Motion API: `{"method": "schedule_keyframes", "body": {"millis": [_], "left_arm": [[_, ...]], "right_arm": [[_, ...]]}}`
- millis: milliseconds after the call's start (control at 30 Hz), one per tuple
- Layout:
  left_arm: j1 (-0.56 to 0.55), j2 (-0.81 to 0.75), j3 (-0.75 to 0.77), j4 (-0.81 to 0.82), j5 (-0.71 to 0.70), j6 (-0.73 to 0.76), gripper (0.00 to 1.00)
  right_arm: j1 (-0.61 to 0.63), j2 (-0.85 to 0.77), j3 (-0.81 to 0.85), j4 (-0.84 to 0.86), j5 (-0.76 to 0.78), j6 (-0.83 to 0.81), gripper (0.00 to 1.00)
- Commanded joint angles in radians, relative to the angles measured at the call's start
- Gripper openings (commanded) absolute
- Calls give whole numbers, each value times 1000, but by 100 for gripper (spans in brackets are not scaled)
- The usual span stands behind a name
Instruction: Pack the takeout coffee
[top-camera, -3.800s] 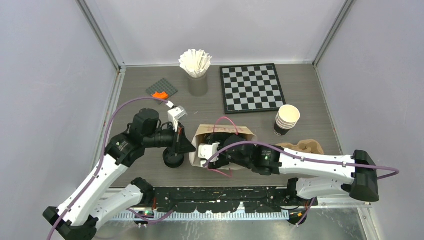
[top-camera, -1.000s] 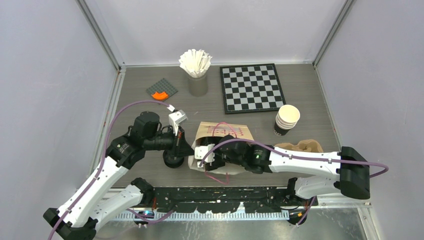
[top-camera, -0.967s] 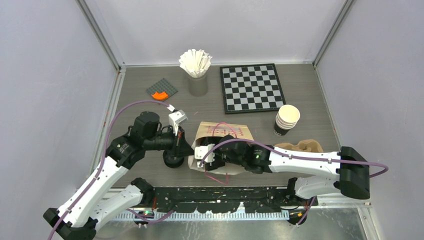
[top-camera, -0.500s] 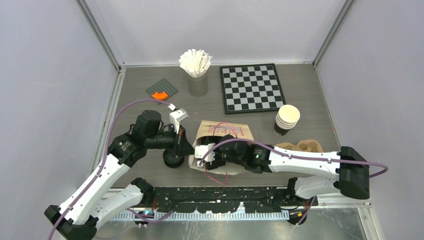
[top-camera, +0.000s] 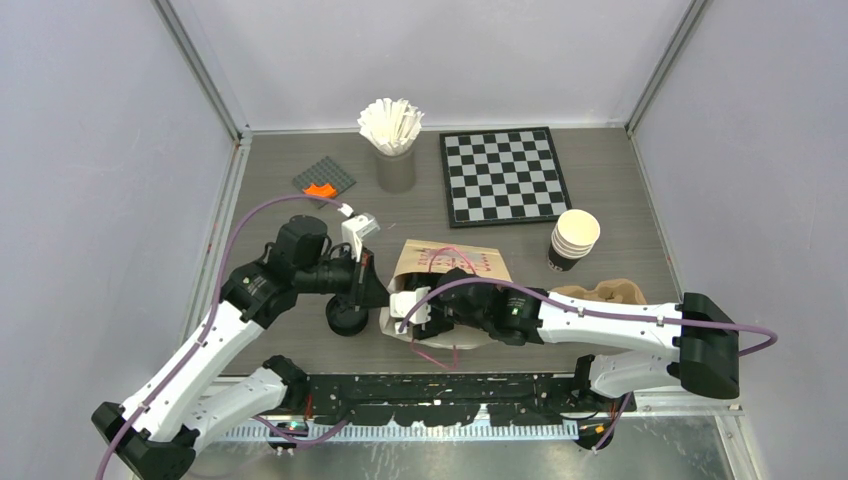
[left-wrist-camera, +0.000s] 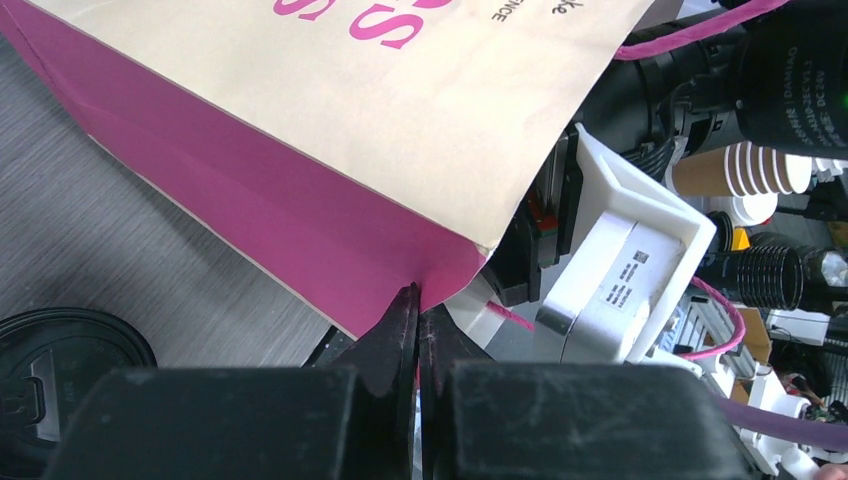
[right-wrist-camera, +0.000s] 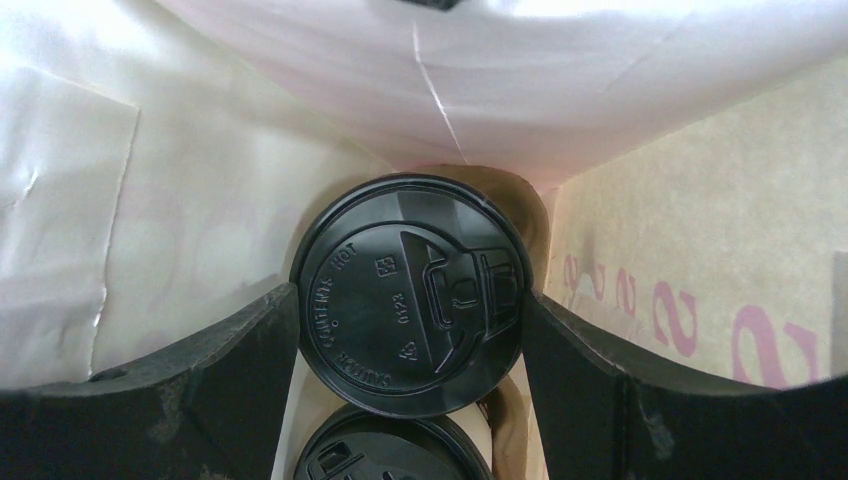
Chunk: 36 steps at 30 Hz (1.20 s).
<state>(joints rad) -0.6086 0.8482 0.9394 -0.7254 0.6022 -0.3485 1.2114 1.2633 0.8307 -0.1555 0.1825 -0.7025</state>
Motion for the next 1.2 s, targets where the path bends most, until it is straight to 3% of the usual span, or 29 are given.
{"method": "schedule_keyframes", "body": {"millis": [0, 667, 1167], "left_arm": [[-2, 9, 52, -10, -3, -39, 0], [-3, 14, 61, -5, 6, -84, 0], [-3, 33, 71, -12, -8, -96, 0]], "right_arm": [[-4, -22, 11, -22, 9, 0, 77], [-26, 26, 5, -22, 22, 31, 78], [-26, -20, 58, -64, -28, 41, 88]]}}
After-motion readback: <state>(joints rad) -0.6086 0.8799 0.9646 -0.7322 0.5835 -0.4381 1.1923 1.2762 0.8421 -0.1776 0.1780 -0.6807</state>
